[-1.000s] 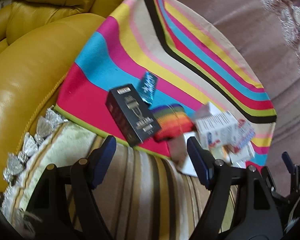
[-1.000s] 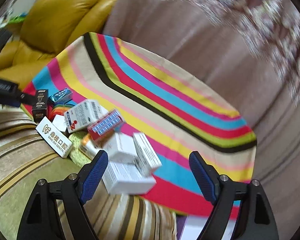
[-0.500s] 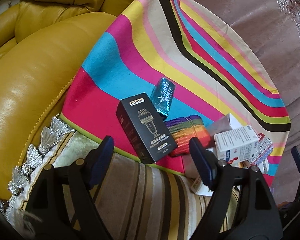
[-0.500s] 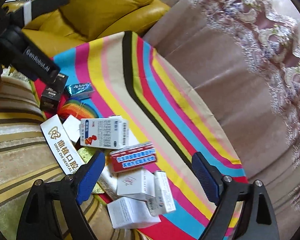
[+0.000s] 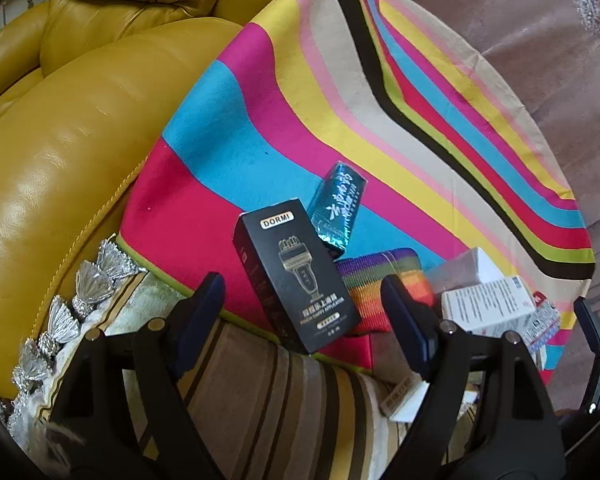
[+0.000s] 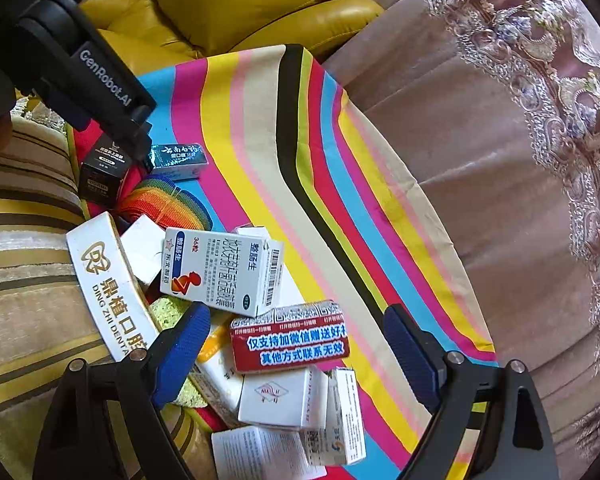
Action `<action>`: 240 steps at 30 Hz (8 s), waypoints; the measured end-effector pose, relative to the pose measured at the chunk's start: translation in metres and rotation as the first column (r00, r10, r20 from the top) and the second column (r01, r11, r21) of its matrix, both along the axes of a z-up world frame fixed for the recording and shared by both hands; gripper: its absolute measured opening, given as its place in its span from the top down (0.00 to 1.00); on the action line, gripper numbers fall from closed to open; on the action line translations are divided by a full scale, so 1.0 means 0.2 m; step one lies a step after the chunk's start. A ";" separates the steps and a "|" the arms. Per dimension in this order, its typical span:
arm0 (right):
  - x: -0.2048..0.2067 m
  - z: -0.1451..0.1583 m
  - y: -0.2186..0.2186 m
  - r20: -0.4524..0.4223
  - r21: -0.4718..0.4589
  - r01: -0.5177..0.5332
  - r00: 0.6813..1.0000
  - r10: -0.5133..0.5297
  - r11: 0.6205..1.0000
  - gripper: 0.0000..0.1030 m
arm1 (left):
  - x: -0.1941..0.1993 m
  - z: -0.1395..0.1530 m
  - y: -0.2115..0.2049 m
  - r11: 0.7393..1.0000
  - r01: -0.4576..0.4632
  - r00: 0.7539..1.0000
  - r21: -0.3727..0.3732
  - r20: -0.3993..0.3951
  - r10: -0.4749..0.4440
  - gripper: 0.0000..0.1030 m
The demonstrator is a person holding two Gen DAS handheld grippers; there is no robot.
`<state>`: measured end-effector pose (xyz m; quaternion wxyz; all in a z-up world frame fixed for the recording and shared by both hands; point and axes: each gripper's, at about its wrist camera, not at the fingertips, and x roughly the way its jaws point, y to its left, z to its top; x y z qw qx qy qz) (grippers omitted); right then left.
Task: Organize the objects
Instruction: 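Grasp the red-white printed box with the right gripper while the left grasps the black DORMI box, then carry both boxes to the purple-rimmed box and release them inside, then move both grippers back toward the pile of boxes, then grasp the tall white box with the right gripper while the left grasps the DING ZHI DENTAL box, then carry both boxes to the purple-rimmed box and release them inside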
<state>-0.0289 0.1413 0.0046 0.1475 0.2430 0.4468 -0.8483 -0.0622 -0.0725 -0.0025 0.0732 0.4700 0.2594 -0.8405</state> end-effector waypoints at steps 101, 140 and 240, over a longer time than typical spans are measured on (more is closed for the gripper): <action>0.57 0.00 1.66 0.591 -0.537 0.809 0.564 -0.577 0.240 0.43 | 0.36 0.33 1.40 0.703 0.708 0.695 0.063 -0.237 -0.679 0.57; 0.63 -0.04 1.79 0.628 -0.529 0.839 0.489 -0.606 0.129 0.24 | 0.39 0.34 1.57 0.630 0.773 0.623 0.070 -0.266 -0.736 0.31; 0.11 0.12 1.02 0.578 -0.599 0.651 0.754 -0.311 0.465 0.75 | 0.27 0.24 0.80 0.837 0.437 0.885 -0.329 -0.009 -0.465 0.19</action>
